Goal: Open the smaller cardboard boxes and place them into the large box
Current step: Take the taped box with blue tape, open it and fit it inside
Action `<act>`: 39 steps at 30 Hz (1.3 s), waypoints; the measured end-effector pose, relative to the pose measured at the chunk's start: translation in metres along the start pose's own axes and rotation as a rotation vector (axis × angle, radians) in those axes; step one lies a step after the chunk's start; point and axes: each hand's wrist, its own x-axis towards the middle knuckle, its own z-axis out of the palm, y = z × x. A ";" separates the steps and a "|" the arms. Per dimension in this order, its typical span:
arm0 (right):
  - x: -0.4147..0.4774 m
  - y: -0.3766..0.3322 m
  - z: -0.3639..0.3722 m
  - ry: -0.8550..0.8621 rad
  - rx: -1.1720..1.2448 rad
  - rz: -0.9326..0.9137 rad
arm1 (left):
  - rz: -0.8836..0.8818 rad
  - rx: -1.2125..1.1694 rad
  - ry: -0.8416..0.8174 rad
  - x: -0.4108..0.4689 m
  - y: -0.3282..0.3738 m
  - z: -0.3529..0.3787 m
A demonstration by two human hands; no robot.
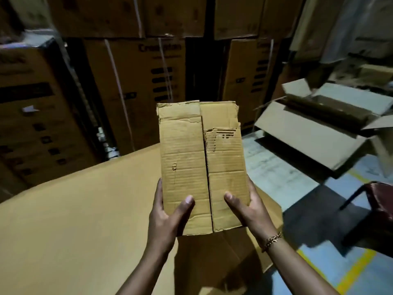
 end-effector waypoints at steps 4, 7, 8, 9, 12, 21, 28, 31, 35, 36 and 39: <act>0.013 0.009 -0.086 0.095 0.003 -0.021 | 0.032 -0.033 -0.088 0.014 0.003 0.087; 0.024 0.011 -0.159 0.171 -0.025 -0.071 | 0.063 -0.040 -0.143 0.024 0.006 0.162; 0.029 0.010 -0.185 0.194 -0.045 -0.089 | 0.082 -0.043 -0.162 0.028 0.006 0.187; 0.032 0.008 -0.210 0.218 -0.057 -0.104 | 0.099 -0.044 -0.179 0.032 0.006 0.213; 0.043 0.007 -0.279 0.302 -0.065 -0.123 | 0.142 -0.055 -0.242 0.041 0.009 0.287; 0.104 -0.005 -0.439 0.529 -0.147 -0.201 | 0.278 -0.114 -0.370 0.101 0.043 0.472; 0.194 -0.013 -0.543 0.618 -0.198 -0.280 | 0.386 -0.146 -0.399 0.187 0.055 0.597; 0.244 -0.019 -0.594 0.670 -0.235 -0.273 | 0.421 -0.152 -0.428 0.233 0.061 0.659; 0.302 -0.030 -0.656 0.659 -0.258 -0.307 | 0.428 -0.150 -0.452 0.288 0.073 0.733; 0.316 -0.032 -0.670 0.653 -0.269 -0.312 | 0.434 -0.134 -0.448 0.299 0.075 0.749; 0.361 -0.029 -0.714 0.632 -0.315 -0.306 | 0.434 -0.112 -0.440 0.332 0.075 0.794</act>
